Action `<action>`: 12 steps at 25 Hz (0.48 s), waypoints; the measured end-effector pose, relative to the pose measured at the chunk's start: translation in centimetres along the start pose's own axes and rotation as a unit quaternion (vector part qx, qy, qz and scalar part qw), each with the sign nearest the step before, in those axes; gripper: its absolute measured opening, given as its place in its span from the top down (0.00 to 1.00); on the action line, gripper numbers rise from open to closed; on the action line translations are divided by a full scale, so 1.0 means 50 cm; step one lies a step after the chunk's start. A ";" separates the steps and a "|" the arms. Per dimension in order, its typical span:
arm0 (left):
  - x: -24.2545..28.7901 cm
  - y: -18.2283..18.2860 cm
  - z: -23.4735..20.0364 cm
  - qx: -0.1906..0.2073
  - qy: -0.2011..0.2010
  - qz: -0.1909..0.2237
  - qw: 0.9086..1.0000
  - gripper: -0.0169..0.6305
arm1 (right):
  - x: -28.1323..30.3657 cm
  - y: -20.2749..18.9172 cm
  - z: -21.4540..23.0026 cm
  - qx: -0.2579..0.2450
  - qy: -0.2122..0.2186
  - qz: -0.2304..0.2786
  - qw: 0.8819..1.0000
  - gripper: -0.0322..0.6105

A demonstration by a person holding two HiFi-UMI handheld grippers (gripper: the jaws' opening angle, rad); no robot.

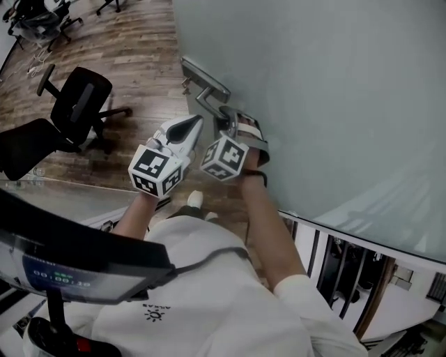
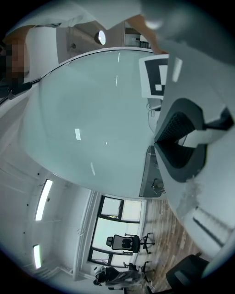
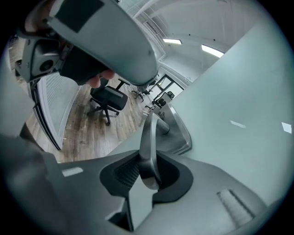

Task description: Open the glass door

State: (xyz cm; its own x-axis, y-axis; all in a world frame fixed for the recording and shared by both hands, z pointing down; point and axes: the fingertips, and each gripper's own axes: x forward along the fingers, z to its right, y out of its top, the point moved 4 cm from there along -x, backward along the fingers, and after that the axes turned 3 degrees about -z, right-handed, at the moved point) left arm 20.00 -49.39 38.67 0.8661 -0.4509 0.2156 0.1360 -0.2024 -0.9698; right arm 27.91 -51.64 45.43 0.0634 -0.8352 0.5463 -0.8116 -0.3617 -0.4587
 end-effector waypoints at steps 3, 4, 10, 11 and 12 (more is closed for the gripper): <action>0.038 0.001 -0.022 0.000 -0.006 0.006 1.000 0.97 | 0.026 -0.015 0.019 0.007 -0.009 -0.006 1.000 0.84; 0.049 0.005 -0.023 0.001 -0.011 0.009 1.000 0.97 | 0.032 -0.023 0.027 0.010 -0.013 -0.008 1.000 0.84; 0.099 0.023 -0.041 -0.006 -0.027 0.009 1.000 0.97 | 0.073 -0.049 0.095 0.028 -0.024 -0.024 0.999 0.84; 0.110 0.020 -0.044 -0.008 -0.028 0.006 1.000 0.97 | 0.082 -0.057 0.104 0.032 -0.025 -0.028 0.999 0.84; 0.119 0.017 -0.045 -0.011 -0.030 0.004 0.999 0.97 | 0.089 -0.066 0.111 0.035 -0.027 -0.031 0.999 0.84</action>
State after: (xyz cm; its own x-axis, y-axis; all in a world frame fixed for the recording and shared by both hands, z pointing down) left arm 24.19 -54.22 39.41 0.8944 -0.3999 0.2006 0.1198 -0.2178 -0.9686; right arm 34.12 -56.47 45.48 0.1457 -0.8308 0.5371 -0.7622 -0.4404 -0.4744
